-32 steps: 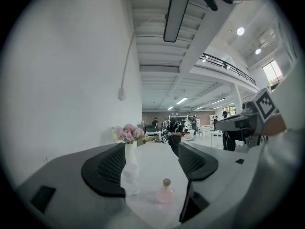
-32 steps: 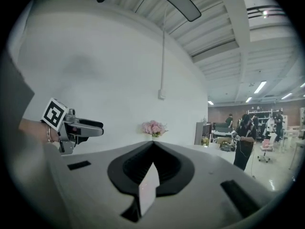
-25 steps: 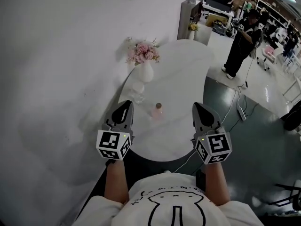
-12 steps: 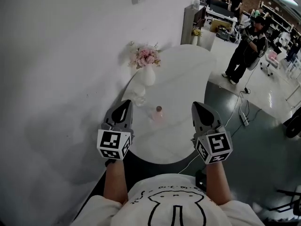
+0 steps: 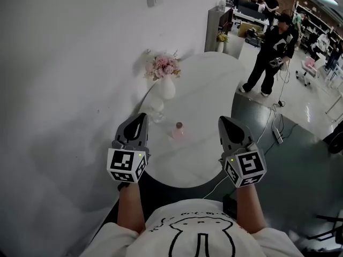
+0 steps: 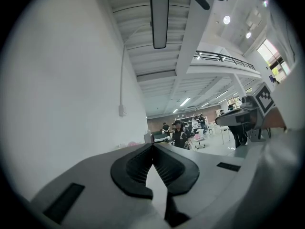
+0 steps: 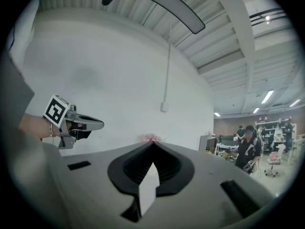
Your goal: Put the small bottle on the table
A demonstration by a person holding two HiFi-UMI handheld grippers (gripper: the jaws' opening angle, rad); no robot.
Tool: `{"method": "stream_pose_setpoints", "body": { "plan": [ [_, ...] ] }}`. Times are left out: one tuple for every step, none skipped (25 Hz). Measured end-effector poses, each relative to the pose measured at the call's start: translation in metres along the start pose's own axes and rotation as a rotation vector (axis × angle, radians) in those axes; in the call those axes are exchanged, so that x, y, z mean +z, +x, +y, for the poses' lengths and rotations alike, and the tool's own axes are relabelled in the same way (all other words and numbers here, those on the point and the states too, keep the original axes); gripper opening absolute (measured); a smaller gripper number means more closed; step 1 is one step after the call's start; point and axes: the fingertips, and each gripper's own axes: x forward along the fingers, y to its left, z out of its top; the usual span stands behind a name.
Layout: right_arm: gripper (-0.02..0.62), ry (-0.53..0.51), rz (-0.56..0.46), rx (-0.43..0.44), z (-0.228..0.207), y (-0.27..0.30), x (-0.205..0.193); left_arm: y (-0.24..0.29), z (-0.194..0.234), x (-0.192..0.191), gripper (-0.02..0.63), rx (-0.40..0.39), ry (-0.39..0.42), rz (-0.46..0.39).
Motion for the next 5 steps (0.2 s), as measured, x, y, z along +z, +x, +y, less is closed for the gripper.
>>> {"method": "stream_pose_setpoints", "body": {
  "plan": [
    [-0.008, 0.001, -0.002, 0.000, -0.0010, -0.0015, 0.0011, -0.0010, -0.0007, 0.0019, 0.005, 0.000, -0.001, -0.003],
    [-0.008, 0.001, -0.004, 0.000, -0.0019, -0.0031, 0.0022, -0.0020, -0.0012, 0.0042, 0.005, 0.002, -0.002, -0.007],
    [-0.008, 0.002, -0.007, 0.000, -0.0028, -0.0046, 0.0032, -0.0032, -0.0016, 0.0067, 0.005, 0.004, -0.003, -0.012],
    [-0.008, 0.003, -0.009, 0.000, -0.0036, -0.0062, 0.0040, -0.0044, -0.0019, 0.0092, 0.005, 0.008, -0.002, -0.017],
    [-0.008, 0.003, -0.010, 0.001, -0.0042, -0.0078, 0.0047, -0.0056, -0.0022, 0.0116, 0.005, 0.012, -0.002, -0.021]
  ]
}}
